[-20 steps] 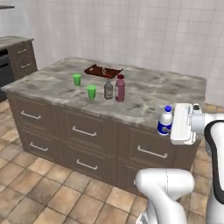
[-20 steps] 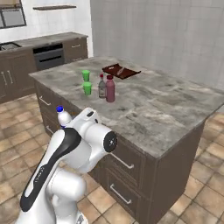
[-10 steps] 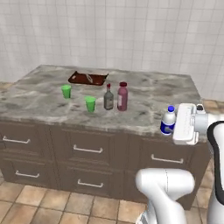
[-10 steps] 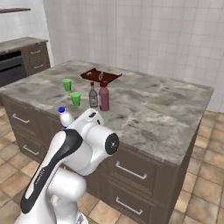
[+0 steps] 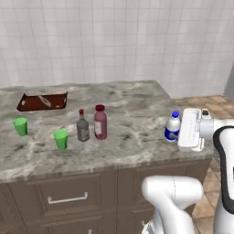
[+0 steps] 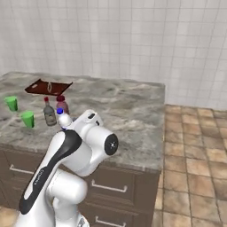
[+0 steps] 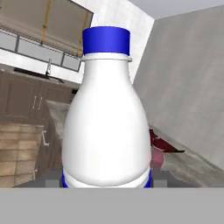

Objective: Place the drinks on the dining counter in a tight cluster.

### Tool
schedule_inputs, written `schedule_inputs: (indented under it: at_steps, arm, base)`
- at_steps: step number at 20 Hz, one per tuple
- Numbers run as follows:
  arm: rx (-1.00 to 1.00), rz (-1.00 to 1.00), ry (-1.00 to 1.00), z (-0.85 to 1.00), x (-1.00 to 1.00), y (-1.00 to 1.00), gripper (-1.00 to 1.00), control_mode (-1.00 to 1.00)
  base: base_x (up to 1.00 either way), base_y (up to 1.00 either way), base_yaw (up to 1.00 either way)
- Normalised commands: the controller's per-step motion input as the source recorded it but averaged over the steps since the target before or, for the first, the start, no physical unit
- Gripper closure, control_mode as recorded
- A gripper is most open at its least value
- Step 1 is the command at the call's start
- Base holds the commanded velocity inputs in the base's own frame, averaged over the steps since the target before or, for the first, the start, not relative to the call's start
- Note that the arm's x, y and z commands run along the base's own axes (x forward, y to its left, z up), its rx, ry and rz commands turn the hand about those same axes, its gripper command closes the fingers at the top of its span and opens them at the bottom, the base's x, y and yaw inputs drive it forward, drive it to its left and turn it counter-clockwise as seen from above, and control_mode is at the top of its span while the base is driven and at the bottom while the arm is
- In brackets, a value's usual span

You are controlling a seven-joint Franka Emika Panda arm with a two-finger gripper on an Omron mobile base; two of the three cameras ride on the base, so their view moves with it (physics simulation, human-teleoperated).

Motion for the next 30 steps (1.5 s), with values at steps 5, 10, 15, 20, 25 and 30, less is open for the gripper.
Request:
schedule_inputs:
  at_steps: [5, 10, 15, 20, 25, 30]
  arm:
    - [0.0, 0.0, 0.0, 0.0, 0.0, 0.0, 1.0, 1.0]
    - [0.0, 0.0, 0.0, 0.0, 0.0, 0.0, 1.0, 1.0]
    - [0.0, 0.0, 0.0, 0.0, 0.0, 0.0, 1.0, 1.0]
    - [0.0, 0.0, 0.0, 0.0, 0.0, 0.0, 1.0, 1.0]
    - [0.0, 0.0, 0.0, 0.0, 0.0, 0.0, 1.0, 1.0]
    - [-0.02, 0.16, 0.19, 0.0, 0.62, 0.26, 1.0, -1.0]
  base:
    - [0.67, 0.77, -0.45]
    - [0.71, 0.76, -0.28]
    - [0.47, 0.21, 0.01]
    - [0.62, 0.39, 0.21]
    - [0.69, 0.37, 0.32]
    - [0.15, 0.07, 0.06]
